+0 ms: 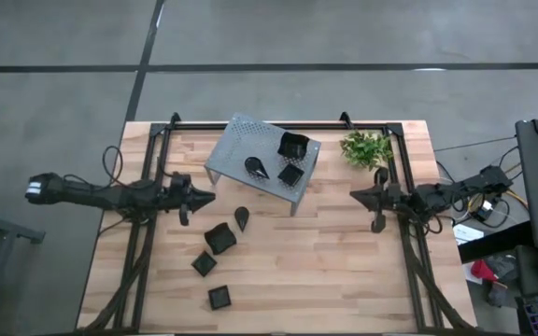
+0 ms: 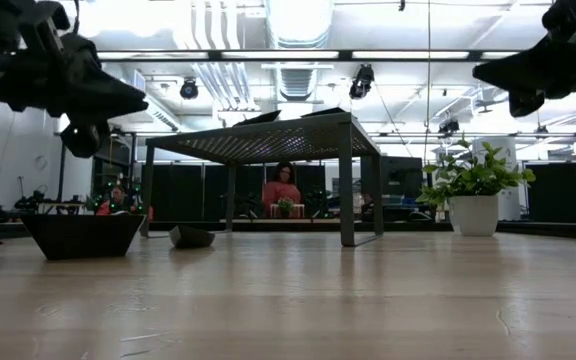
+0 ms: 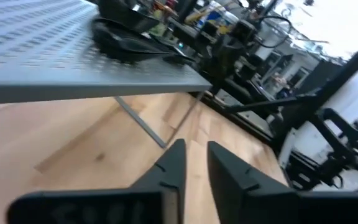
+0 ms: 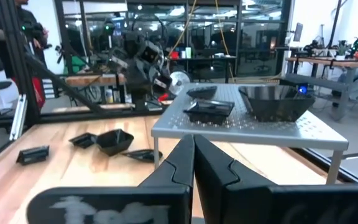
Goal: Pick & Place Mini shaped plates
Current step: Stack the distorted square plate into the distorted square plate on the shelf
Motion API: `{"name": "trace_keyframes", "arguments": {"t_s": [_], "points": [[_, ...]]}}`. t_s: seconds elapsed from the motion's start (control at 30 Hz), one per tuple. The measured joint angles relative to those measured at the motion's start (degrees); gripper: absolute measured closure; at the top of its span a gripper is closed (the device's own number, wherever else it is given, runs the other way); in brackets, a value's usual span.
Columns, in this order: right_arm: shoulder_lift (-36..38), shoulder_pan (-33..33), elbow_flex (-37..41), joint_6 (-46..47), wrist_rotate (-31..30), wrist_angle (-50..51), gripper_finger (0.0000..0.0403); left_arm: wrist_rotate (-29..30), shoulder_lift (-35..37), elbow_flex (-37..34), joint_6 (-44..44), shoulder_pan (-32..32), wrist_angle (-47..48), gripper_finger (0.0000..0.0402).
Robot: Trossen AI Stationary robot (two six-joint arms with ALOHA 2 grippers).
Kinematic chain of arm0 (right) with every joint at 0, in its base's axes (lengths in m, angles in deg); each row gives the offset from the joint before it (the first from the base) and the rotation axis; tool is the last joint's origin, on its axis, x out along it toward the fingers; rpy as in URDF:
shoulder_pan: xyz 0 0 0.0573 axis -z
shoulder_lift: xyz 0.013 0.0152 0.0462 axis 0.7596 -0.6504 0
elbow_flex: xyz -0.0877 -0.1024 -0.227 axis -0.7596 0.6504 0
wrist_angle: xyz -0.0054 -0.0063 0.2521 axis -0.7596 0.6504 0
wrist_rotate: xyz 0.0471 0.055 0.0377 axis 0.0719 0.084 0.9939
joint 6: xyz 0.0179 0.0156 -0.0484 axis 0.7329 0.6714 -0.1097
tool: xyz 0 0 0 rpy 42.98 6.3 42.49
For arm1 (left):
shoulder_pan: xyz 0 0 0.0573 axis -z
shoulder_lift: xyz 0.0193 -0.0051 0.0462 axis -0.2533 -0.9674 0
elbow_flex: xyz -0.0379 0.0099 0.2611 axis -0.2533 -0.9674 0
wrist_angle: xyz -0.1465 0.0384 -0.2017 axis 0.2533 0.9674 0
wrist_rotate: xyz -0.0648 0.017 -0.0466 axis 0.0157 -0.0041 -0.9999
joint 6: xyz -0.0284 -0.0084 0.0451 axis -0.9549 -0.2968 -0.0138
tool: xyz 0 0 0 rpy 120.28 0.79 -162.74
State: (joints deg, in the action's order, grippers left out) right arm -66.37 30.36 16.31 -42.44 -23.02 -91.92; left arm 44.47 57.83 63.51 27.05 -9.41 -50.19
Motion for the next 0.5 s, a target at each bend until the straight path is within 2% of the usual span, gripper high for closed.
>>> {"name": "trace_keyframes", "arguments": {"t_s": [0.2,0.27,0.37,0.5], "points": [[-1.1,0.0,0.4,0.0,0.0,0.1,0.0394,0.8,-7.6,6.3,-0.6,5.4,0.3,0.0287],[-1.4,0.0,0.5,0.0,0.0,0.1,0.0394,1.7,-11.8,9.7,-1.2,8.6,3.9,0.0279],[-1.8,0.0,0.5,0.0,0.0,0.1,0.0394,6.3,-18.9,16.8,-4.6,13.3,16.1,0.0276],[-2.1,0.0,0.5,0.1,0.0,0.1,0.0394,12.2,-29.5,26.7,-15.0,17.9,36.4,0.0275]]}}
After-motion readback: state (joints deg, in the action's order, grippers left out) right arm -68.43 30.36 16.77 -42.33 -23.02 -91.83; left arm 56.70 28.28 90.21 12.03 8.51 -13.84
